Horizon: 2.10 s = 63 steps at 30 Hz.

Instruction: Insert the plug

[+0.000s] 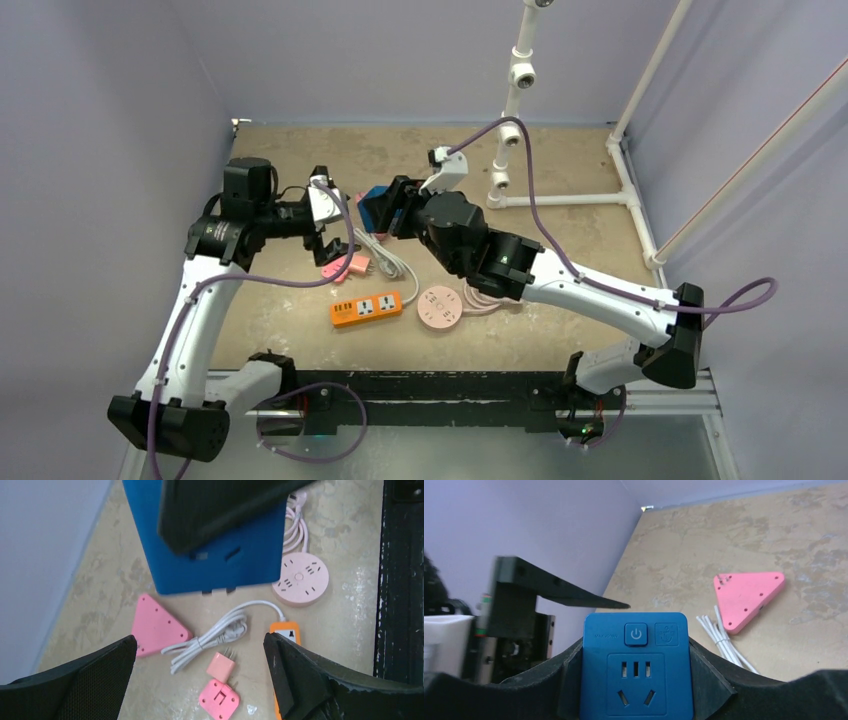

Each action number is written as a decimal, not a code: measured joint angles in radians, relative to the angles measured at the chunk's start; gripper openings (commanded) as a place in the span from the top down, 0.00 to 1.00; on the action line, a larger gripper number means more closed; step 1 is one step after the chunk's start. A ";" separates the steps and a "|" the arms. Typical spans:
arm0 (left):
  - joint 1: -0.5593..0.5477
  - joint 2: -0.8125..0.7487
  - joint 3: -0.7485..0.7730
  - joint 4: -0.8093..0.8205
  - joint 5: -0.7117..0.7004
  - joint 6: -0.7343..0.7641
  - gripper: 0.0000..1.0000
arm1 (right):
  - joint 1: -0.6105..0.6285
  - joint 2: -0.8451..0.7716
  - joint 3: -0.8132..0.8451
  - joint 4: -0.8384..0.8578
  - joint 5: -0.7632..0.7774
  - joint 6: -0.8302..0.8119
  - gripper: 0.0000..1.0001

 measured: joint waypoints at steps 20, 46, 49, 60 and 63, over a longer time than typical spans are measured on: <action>-0.036 -0.179 -0.083 0.264 0.045 -0.317 0.01 | 0.002 0.080 0.050 0.052 -0.079 0.005 1.00; -0.057 -0.209 -0.119 0.254 0.073 -0.204 1.00 | 0.018 0.089 0.082 -0.005 -0.244 0.027 0.12; -0.057 -0.219 -0.119 0.211 0.073 -0.132 1.00 | 0.011 0.089 0.094 -0.043 -0.299 0.028 0.16; -0.056 -0.263 -0.135 0.147 0.071 -0.043 1.00 | -0.002 0.090 0.114 -0.140 -0.366 0.035 0.69; -0.057 -0.273 -0.138 0.146 0.073 -0.037 0.41 | 0.000 0.092 0.132 -0.168 -0.369 0.030 0.93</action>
